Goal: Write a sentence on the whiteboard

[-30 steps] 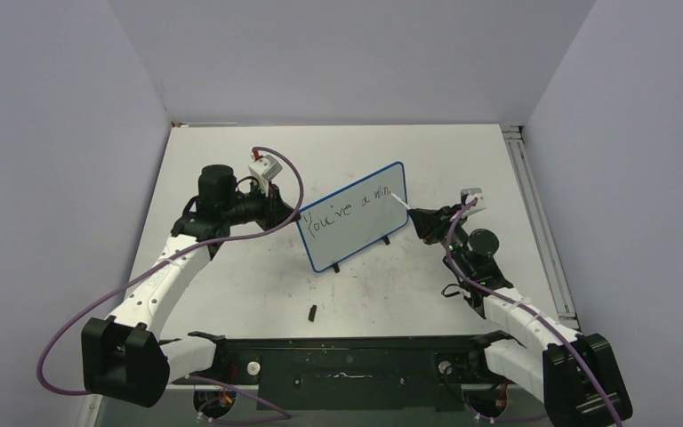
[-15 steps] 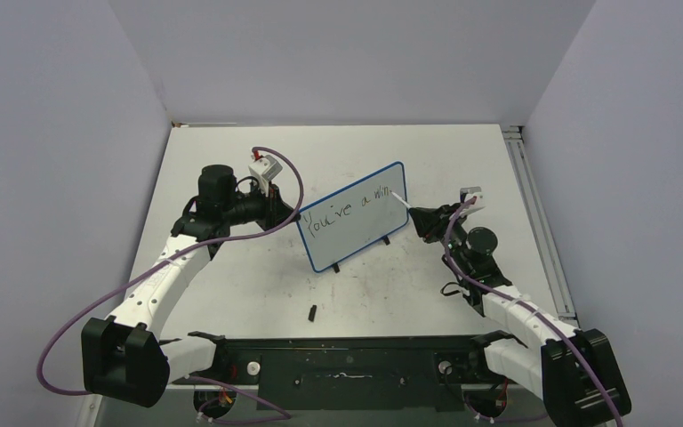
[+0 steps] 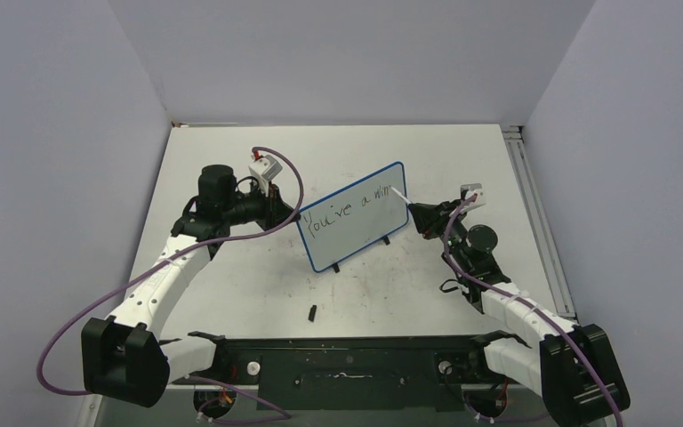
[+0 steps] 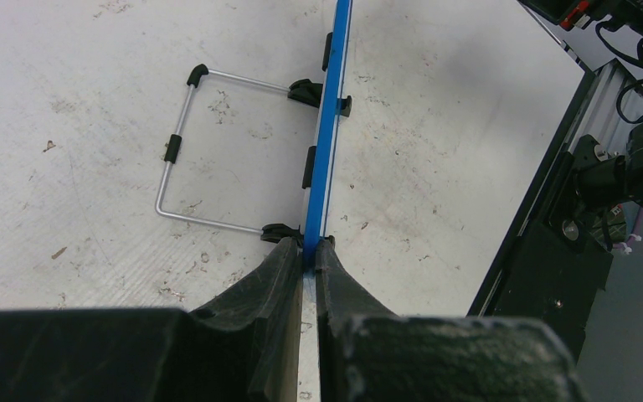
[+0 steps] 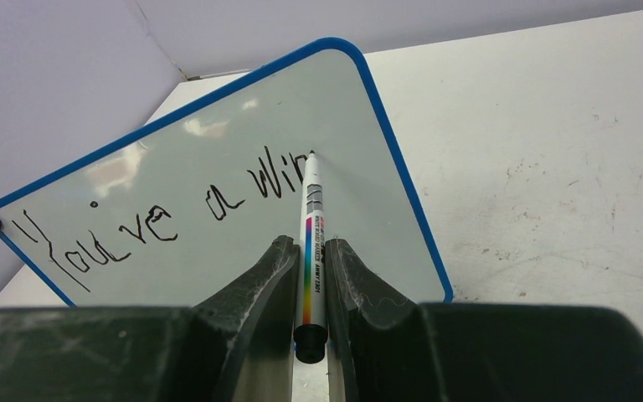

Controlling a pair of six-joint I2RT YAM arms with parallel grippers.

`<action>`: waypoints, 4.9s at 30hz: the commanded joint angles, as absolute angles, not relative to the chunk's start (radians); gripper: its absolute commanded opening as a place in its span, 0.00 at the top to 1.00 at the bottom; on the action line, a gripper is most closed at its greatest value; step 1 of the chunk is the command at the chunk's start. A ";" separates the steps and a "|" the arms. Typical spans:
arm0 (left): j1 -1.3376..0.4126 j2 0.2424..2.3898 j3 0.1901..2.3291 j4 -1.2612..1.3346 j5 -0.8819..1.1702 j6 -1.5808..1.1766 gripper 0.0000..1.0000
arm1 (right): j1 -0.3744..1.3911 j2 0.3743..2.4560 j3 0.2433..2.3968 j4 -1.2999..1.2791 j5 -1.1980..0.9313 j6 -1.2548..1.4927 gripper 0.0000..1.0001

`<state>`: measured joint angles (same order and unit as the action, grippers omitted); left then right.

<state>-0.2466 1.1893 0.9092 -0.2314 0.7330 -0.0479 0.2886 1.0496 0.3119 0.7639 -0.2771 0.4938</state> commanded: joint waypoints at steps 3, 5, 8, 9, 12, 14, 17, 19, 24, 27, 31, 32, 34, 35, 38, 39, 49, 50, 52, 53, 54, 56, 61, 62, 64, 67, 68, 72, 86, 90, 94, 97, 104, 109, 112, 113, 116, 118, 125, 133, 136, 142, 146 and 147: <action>-0.243 1.182 0.919 -0.244 0.748 -0.060 1.00 | 0.289 1.071 0.352 0.835 -0.284 0.484 0.95; -0.242 1.183 0.919 -0.245 0.748 -0.060 1.00 | 0.290 1.074 0.345 0.833 -0.283 0.485 0.95; -0.243 1.182 0.920 -0.245 0.748 -0.060 1.00 | 0.289 1.071 0.332 0.829 -0.282 0.488 0.95; -0.243 1.182 0.920 -0.245 0.748 -0.060 1.00 | 0.290 1.069 0.327 0.828 -0.283 0.489 0.95; -0.243 1.181 0.920 -0.245 0.748 -0.060 1.00 | 0.291 1.062 0.309 0.824 -0.282 0.496 0.95; -0.243 1.181 0.919 -0.245 0.748 -0.059 1.00 | 0.291 1.060 0.299 0.821 -0.282 0.497 0.95; -0.243 1.179 0.919 -0.244 0.748 -0.060 1.00 | 0.291 1.056 0.292 0.816 -0.279 0.495 0.95; -0.243 1.178 0.920 -0.245 0.748 -0.060 1.00 | 0.291 1.055 0.290 0.814 -0.278 0.495 0.95; -0.243 1.176 0.920 -0.245 0.749 -0.060 1.00 | 0.293 1.053 0.287 0.811 -0.276 0.497 0.95; -0.243 1.177 0.919 -0.245 0.751 -0.060 1.00 | 0.293 1.050 0.295 0.814 -0.275 0.500 0.95; -0.242 1.178 0.919 -0.243 0.752 -0.060 1.00 | 0.294 1.042 0.317 0.819 -0.273 0.504 0.95; -0.242 1.178 0.919 -0.242 0.754 -0.060 1.00 | 0.294 1.042 0.323 0.819 -0.272 0.505 0.95; -0.242 1.180 0.921 -0.242 0.754 -0.061 1.00 | 0.296 1.042 0.336 0.819 -0.273 0.505 0.95; -0.242 1.179 0.921 -0.242 0.754 -0.061 1.00 | 0.296 1.042 0.342 0.822 -0.273 0.505 0.95; -0.242 1.177 0.919 -0.242 0.753 -0.061 1.00 | 0.296 1.049 0.357 0.829 -0.274 0.503 0.95; -0.243 1.177 0.919 -0.242 0.753 -0.061 1.00 | 0.296 1.052 0.361 0.832 -0.275 0.503 0.95; -0.244 1.172 0.917 -0.242 0.752 -0.061 1.00 | 0.296 1.078 0.367 0.840 -0.257 0.501 0.95; -0.245 1.171 0.917 -0.242 0.752 -0.061 1.00 | 0.297 1.078 0.366 0.837 -0.252 0.501 0.95; -0.245 1.171 0.916 -0.241 0.752 -0.061 1.00 | 0.297 1.075 0.364 0.831 -0.241 0.500 0.95; -0.244 1.171 0.915 -0.242 0.752 -0.061 1.00 | 0.296 1.072 0.362 0.828 -0.236 0.499 0.95; -0.245 1.169 0.915 -0.242 0.751 -0.061 1.00 | 0.296 1.070 0.361 0.826 -0.230 0.497 0.95; -0.244 1.169 0.915 -0.242 0.751 -0.061 1.00 | 0.296 1.064 0.358 0.821 -0.220 0.497 0.95; -0.245 1.169 0.915 -0.241 0.752 -0.061 1.00 | 0.295 1.066 0.352 0.812 -0.222 0.493 0.95; -0.244 1.170 0.915 -0.242 0.750 -0.062 1.00 | 0.296 1.069 0.351 0.810 -0.225 0.494 0.95; -0.245 1.169 0.914 -0.242 0.750 -0.061 1.00 | 0.296 1.071 0.347 0.805 -0.234 0.491 0.95; -0.245 1.172 0.915 -0.242 0.750 -0.061 1.00 | 0.296 1.067 0.333 0.792 -0.241 0.487 0.95; -0.244 1.173 0.915 -0.242 0.750 -0.061 1.00 | 0.297 1.064 0.326 0.787 -0.240 0.486 0.95; -0.244 1.174 0.914 -0.242 0.745 -0.061 1.00 | 0.296 1.055 0.297 0.778 -0.240 0.485 0.95; -0.245 1.185 0.914 -0.244 0.743 -0.060 1.00 | 0.297 0.969 0.299 0.734 -0.225 0.482 0.95; -0.244 1.188 0.917 -0.244 0.746 -0.061 1.00 | 0.295 0.929 0.313 0.710 -0.213 0.475 0.95; -0.245 1.187 0.918 -0.245 0.748 -0.060 1.00 | 0.294 0.950 0.325 0.726 -0.215 0.466 0.95; -0.245 1.179 0.913 -0.245 0.745 -0.061 1.00 | 0.294 0.986 0.327 0.763 -0.224 0.475 0.95; -0.244 1.181 0.913 -0.244 0.746 -0.061 1.00 | 0.294 1.054 0.324 0.826 -0.238 0.485 0.95; -0.245 1.186 0.916 -0.243 0.746 -0.061 1.00 | 0.295 1.059 0.330 0.830 -0.234 0.484 0.95; -0.245 1.188 0.916 -0.244 0.746 -0.061 1.00 | 0.293 1.056 0.331 0.828 -0.232 0.480 0.95; -0.244 1.190 0.916 -0.243 0.747 -0.061 1.00 | 0.292 1.055 0.332 0.829 -0.234 0.481 0.95; -0.245 1.190 0.915 -0.243 0.745 -0.061 1.00 | 0.293 1.051 0.332 0.833 -0.236 0.483 0.95; -0.245 1.190 0.916 -0.245 0.746 -0.061 1.00 | 0.294 1.051 0.334 0.834 -0.232 0.482 0.95; -0.245 1.189 0.916 -0.245 0.747 -0.061 1.00 | 0.292 1.067 0.336 0.834 -0.212 0.481 0.95; -0.244 1.188 0.917 -0.244 0.750 -0.061 1.00 | 0.292 1.059 0.343 0.827 -0.189 0.478 0.95; -0.245 1.187 0.916 -0.244 0.750 -0.061 1.00 | 0.293 1.058 0.349 0.825 -0.186 0.477 0.95; -0.245 1.187 0.916 -0.244 0.749 -0.061 1.00 | 0.292 1.055 0.365 0.823 -0.188 0.471 0.95; -0.245 1.187 0.916 -0.242 0.752 -0.061 1.00 | 0.293 1.073 0.377 0.820 -0.229 0.466 0.95; -0.244 1.186 0.916 -0.243 0.751 -0.061 1.00 | 0.293 1.078 0.377 0.822 -0.237 0.466 0.95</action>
